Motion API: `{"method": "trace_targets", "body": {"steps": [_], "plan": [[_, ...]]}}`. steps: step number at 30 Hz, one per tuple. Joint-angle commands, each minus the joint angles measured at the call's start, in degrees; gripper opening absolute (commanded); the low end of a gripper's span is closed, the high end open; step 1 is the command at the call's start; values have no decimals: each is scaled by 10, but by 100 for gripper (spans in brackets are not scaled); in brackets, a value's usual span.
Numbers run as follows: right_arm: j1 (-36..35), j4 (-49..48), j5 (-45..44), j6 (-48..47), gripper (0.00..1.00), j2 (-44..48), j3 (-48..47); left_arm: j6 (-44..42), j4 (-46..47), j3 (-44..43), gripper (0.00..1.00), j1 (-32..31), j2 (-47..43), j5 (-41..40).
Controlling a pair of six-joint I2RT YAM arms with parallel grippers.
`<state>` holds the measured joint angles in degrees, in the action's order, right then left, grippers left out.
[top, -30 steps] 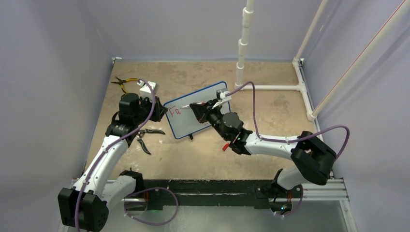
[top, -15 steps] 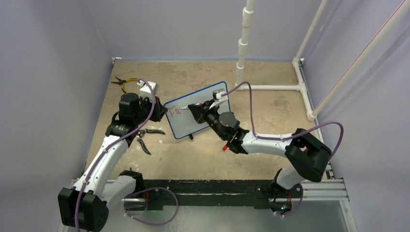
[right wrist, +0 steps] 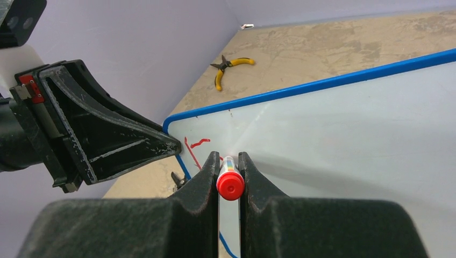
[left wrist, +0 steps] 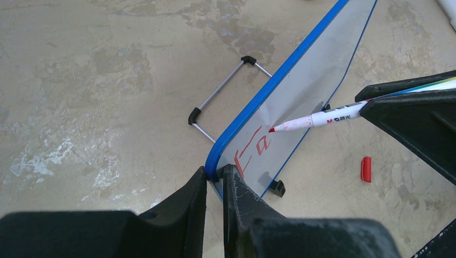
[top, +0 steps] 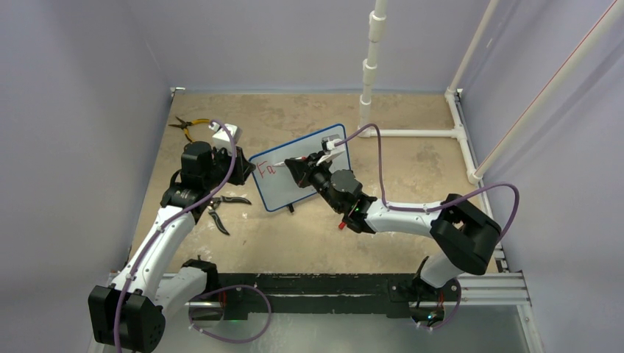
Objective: Write a sentence on the whiteboard
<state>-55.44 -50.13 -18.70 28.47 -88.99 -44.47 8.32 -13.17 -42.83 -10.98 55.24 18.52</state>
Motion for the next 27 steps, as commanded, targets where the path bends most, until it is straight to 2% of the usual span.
{"method": "trace_targets", "body": {"steps": [1,14,27], "plan": [[2,8,-28,7,0,14,-11,-11,9,-2,0,1,5,9],[2,31,-58,17,0,37,6,-12,8,-2,0,1,4,10],[2,-13,-19,-26,0,54,5,-12,8,-2,0,1,4,9]]}}
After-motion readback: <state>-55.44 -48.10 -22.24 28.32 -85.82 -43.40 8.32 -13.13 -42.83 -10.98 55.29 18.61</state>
